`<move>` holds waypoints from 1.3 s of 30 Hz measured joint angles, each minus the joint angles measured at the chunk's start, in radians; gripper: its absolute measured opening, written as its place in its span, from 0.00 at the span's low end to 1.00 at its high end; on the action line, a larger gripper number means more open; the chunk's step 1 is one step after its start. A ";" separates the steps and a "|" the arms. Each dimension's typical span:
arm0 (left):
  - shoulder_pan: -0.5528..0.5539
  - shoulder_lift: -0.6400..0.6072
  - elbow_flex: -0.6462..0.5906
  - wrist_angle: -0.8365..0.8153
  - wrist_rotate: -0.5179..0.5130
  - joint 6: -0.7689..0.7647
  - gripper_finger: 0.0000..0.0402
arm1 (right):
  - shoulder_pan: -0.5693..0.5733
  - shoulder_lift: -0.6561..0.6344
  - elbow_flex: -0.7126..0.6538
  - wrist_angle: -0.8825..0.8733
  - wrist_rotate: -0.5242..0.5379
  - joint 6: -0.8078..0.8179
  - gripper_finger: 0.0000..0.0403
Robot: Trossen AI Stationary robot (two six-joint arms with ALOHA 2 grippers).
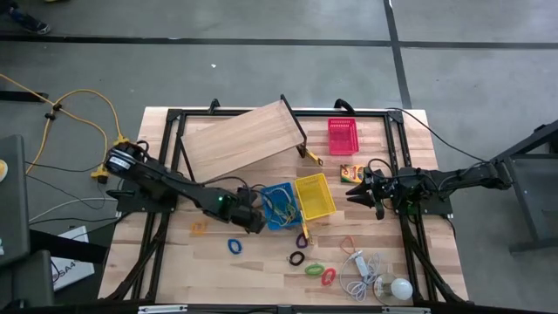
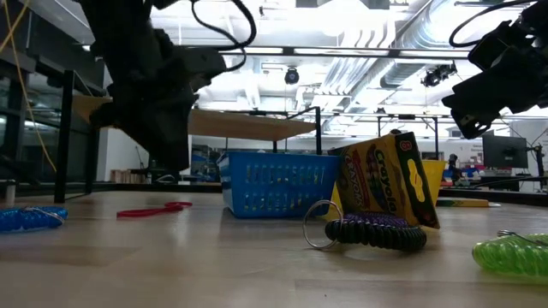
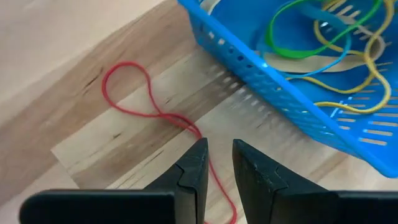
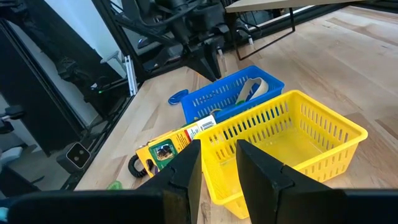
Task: Pick & Place Office Desk Supplies
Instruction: Put the red rubber band into the blue bin
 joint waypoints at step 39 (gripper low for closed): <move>0.044 0.118 0.000 0.035 0.074 -0.099 0.18 | 0.000 0.000 0.000 0.005 -0.003 0.000 0.22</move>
